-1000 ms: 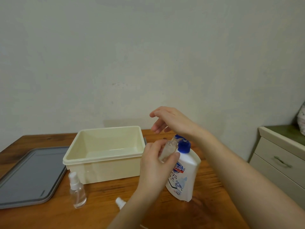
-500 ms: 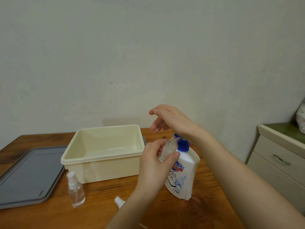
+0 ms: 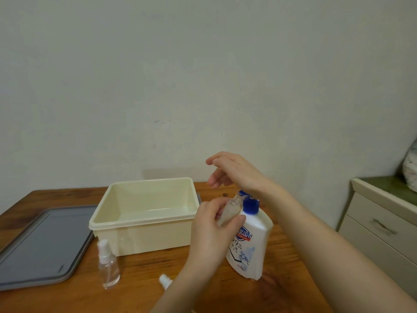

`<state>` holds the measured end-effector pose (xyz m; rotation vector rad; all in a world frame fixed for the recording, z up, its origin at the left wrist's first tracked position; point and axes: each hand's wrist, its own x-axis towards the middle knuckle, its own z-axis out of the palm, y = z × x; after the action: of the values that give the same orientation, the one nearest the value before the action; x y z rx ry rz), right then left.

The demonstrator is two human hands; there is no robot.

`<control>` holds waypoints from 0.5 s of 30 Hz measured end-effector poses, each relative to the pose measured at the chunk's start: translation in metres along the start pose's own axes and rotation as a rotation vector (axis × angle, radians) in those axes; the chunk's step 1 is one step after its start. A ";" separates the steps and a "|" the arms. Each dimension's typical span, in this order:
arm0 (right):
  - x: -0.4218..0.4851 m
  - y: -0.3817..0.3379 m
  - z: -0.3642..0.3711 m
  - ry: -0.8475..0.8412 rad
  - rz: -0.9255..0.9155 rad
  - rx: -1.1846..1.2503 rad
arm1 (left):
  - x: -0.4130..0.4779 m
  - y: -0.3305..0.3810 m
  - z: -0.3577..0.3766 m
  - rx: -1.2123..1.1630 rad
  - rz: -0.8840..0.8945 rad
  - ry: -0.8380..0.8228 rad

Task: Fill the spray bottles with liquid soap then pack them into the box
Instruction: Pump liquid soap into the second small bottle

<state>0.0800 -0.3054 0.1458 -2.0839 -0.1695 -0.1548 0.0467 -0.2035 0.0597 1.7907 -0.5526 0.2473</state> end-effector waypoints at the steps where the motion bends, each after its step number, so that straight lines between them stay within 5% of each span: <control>1: 0.000 -0.001 0.001 -0.006 -0.002 -0.004 | 0.000 0.000 0.000 -0.001 -0.002 0.000; 15: 0.005 -0.008 -0.004 -0.011 0.076 0.067 | 0.002 0.001 -0.001 -0.086 -0.045 -0.017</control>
<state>0.0834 -0.3043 0.1559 -2.0218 -0.1004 -0.0898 0.0479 -0.2035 0.0610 1.7213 -0.5266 0.1754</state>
